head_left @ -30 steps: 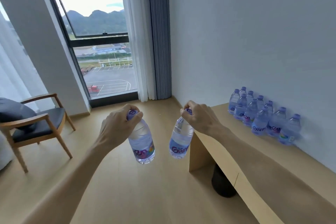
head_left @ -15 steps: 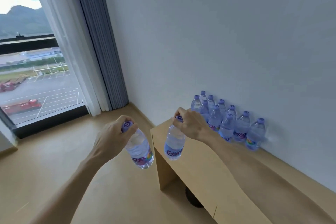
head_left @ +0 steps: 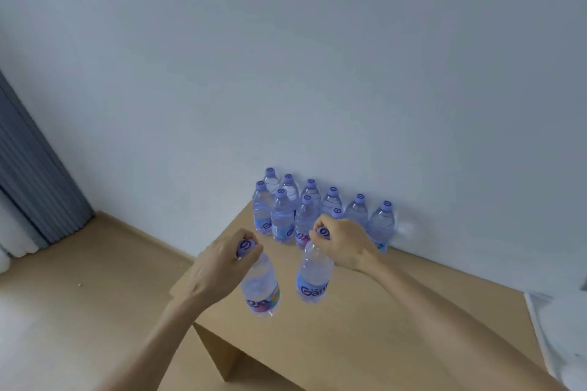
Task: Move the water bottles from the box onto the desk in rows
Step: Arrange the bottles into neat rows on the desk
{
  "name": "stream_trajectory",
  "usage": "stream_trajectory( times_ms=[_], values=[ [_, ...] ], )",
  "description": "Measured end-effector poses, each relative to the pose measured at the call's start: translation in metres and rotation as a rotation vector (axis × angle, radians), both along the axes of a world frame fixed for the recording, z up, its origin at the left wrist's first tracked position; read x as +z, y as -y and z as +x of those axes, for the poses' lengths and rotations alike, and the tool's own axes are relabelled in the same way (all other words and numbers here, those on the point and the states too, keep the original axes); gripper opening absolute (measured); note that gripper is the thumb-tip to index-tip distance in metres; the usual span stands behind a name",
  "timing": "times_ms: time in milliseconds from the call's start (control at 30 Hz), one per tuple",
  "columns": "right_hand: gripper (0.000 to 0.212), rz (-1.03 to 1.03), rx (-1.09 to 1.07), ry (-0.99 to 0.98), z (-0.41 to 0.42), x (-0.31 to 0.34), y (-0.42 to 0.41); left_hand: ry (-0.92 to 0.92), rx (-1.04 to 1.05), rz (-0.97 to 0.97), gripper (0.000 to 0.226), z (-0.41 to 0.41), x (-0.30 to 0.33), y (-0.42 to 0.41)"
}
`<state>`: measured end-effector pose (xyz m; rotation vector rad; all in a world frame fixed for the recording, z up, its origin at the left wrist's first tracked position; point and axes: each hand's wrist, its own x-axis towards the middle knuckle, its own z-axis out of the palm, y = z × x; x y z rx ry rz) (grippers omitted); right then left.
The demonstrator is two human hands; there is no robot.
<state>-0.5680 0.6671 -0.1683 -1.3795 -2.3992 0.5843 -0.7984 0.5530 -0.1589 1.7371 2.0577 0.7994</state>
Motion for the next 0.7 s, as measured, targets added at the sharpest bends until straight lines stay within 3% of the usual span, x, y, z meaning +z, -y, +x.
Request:
stream_trajectory(
  times_ms=[400,700],
  values=[
    [0.02,-0.025,-0.545,0.041,0.073,-0.021,-0.016,0.08,-0.526,-0.058,0.011,0.04,-0.038,-0.127],
    [0.015,-0.041,-0.662,0.059,0.135,-0.032,-0.03,0.012,-0.701,-0.086,0.01,0.114,-0.055,-0.181]
  ],
)
